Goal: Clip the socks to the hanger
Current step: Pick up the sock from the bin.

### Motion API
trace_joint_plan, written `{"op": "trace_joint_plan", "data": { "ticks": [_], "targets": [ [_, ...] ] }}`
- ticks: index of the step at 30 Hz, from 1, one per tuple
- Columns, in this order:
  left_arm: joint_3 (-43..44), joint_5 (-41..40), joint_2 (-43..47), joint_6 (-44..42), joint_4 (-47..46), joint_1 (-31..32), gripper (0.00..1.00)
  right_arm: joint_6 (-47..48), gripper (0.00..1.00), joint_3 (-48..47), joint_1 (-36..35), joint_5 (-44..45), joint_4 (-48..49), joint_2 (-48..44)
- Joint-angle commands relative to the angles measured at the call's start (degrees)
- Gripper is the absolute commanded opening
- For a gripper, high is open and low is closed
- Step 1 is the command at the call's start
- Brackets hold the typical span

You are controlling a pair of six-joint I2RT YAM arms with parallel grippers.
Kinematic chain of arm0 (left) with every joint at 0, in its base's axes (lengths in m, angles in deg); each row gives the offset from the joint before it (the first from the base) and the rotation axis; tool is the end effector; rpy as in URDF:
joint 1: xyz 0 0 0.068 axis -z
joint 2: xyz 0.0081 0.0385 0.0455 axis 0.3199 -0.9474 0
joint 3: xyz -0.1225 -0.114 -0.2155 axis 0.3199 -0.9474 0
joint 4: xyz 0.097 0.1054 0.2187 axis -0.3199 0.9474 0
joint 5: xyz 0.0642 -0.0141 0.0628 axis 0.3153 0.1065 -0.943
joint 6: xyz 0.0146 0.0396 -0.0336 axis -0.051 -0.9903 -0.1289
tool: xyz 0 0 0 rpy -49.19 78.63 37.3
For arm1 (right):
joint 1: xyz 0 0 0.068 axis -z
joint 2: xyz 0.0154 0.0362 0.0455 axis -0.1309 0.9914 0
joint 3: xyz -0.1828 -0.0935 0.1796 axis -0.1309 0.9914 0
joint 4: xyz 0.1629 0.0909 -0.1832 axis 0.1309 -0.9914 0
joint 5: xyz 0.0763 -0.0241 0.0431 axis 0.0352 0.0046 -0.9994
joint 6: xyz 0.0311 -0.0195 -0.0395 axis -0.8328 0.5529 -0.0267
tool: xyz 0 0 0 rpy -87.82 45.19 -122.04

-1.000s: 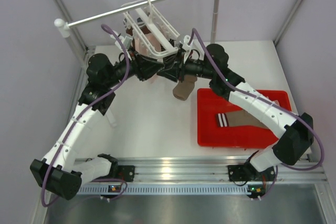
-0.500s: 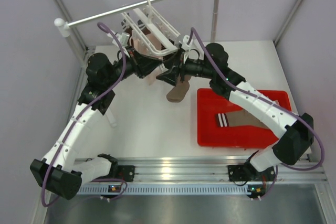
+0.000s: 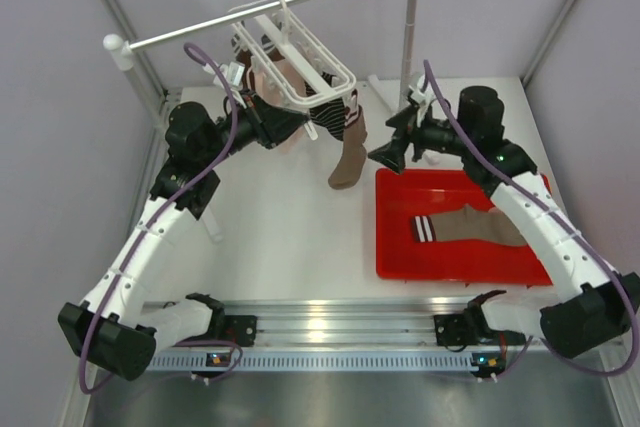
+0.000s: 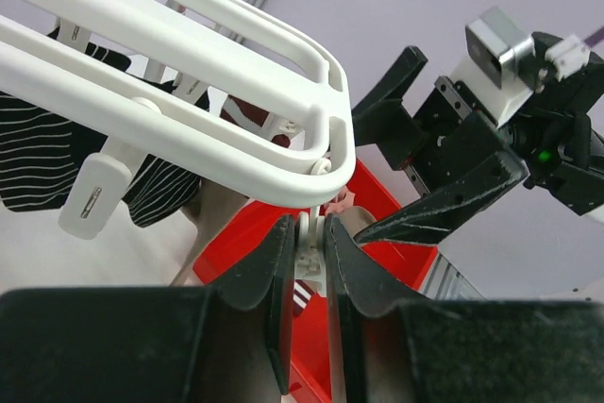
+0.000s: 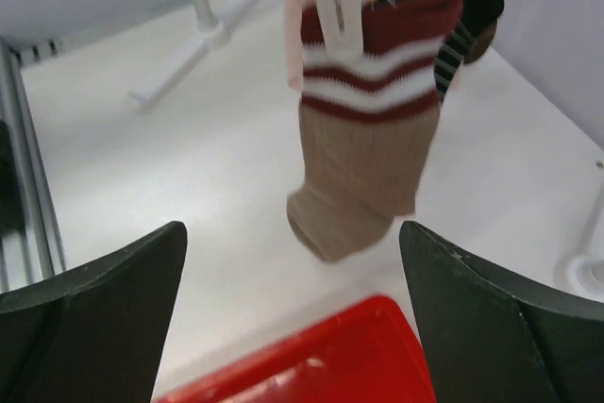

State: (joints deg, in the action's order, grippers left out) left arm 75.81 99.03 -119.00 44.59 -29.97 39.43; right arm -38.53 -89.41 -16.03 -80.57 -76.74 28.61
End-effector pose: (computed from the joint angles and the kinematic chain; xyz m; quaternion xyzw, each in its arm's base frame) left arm 0.2275 -0.1064 0.4361 0.1217 0.6627 -0.4976 0.5462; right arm 0.2468 0.1323 0.4014 -0.3995 0.6582 0.3439 0.5375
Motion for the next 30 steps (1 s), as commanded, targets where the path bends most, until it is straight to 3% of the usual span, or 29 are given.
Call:
{"op": "trace_joint_plan", "data": {
  "ticks": [1,2,3,5,6,7,11,18,22,30],
  "targets": [
    [-0.6,-0.4,0.7,0.9,-3.1,0.0,0.0,18.8,0.93,3.5,5.1,-4.9,-16.3,-5.1],
    [-0.6,-0.3,0.7,1.0,-3.1,0.0,0.0,24.2,0.92,4.3,6.4,-5.8,-20.9,-5.5],
    [-0.8,-0.2,0.7,1.1,-3.3,0.0,0.0,36.4,0.89,5.7,7.5,-5.5,-29.9,-5.7],
    [-0.8,-0.2,0.7,1.0,-3.2,0.0,0.0,47.6,0.85,7.2,9.7,-3.6,-39.4,-4.4],
    [-0.8,-0.1,0.7,0.9,-3.3,0.0,0.0,57.6,0.8,8.1,10.4,-2.3,-43.0,-3.7],
    [-0.9,-0.1,0.8,0.6,-3.3,0.0,0.0,60.8,0.76,10.5,11.7,1.6,-46.9,-1.6],
    [-1.4,-0.2,0.9,0.9,-3.5,0.0,0.0,72.7,0.67,14.3,17.7,6.1,-48.0,5.5],
    [-1.3,-0.4,1.0,0.0,-2.9,0.0,0.0,74.0,0.63,12.4,19.2,6.0,-42.3,16.0],
    [-0.8,-0.5,0.8,-0.6,-2.2,0.0,0.0,74.8,0.63,12.5,18.3,6.3,-41.5,18.2],
    [-1.7,-0.7,0.8,-0.3,-2.9,-0.1,0.0,71.4,0.63,16.6,16.3,8.9,-30.9,19.9]
  ]
}}
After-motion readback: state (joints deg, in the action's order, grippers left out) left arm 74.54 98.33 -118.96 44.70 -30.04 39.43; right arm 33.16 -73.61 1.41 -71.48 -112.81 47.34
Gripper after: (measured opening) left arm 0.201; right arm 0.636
